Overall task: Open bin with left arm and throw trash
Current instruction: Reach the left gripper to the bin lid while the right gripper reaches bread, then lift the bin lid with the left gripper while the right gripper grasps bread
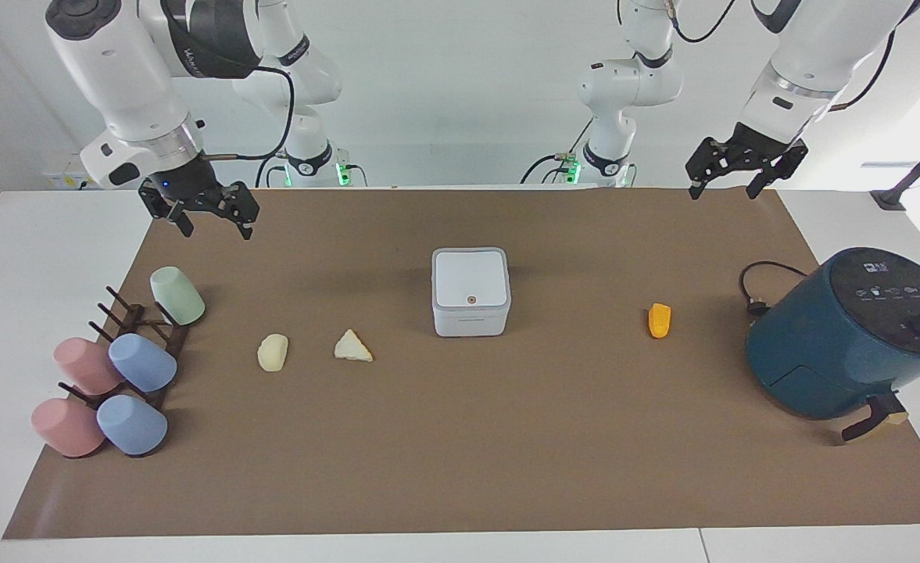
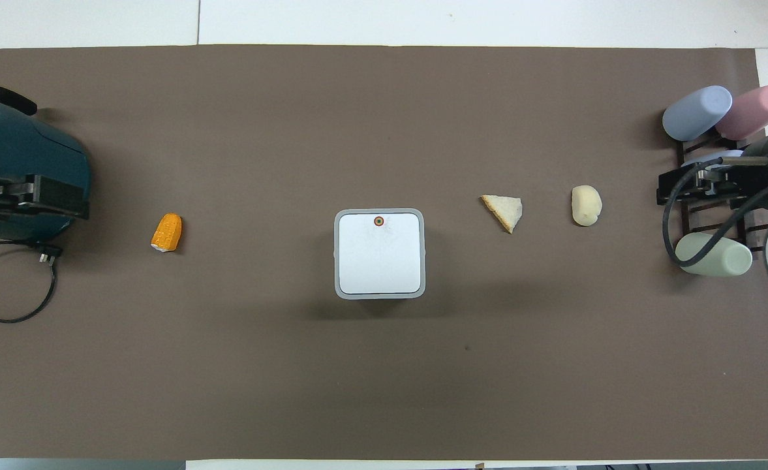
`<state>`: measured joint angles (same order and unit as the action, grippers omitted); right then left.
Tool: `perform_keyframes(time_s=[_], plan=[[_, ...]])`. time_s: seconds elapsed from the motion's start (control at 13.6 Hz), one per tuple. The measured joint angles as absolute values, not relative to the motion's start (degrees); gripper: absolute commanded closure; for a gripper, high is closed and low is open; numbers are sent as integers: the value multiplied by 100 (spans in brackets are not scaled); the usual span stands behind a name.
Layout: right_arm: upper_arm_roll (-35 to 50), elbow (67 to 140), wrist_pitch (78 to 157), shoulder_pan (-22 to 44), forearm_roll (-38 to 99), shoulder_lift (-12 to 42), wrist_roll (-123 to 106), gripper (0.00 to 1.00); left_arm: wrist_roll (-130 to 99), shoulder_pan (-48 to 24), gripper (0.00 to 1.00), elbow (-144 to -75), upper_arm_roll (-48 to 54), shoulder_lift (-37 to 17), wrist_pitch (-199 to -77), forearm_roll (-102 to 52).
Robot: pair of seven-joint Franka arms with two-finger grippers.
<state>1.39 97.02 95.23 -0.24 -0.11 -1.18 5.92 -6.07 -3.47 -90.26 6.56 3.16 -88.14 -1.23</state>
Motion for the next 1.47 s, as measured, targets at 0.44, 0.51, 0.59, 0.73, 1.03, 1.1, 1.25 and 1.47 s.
perform_keyframes(time_s=[0.44, 0.51, 0.59, 0.73, 1.03, 1.1, 1.25, 1.47], plan=[[215, 9497, 9574, 6, -11, -197, 541, 0, -2327, -1839, 100, -9037, 748, -509, -9803, -349], [214, 9496, 9574, 5, -11, -195, 540, 0, -2665, -2062, 100, -9035, 748, -790, -10140, -375], [211, 9496, 9574, 2, -11, -191, 540, 0, -2964, -2301, 100, -9034, 751, -1061, -10511, -379], [203, 9512, 9652, -24, -11, -117, 540, 0, -3353, -2739, 100, -9024, 756, -1504, -11133, -381], [164, 9722, 10551, -79, -11, 505, 523, 0, -3540, -3008, 100, -9020, 752, -1933, -11667, -381], [164, 9889, 10950, -109, -12, 667, 456, 0, -3540, -3017, 100, -9022, 749, -1993, -11707, -381], [156, 10499, 11958, -251, -12, 873, 95, 0, -3541, -3105, 100, -9044, 749, -2110, -11770, -381], [160, 11515, 13327, -334, -11, 978, -165, 0, -3572, -3241, 100, -9149, 750, -2195, -11852, -381]])
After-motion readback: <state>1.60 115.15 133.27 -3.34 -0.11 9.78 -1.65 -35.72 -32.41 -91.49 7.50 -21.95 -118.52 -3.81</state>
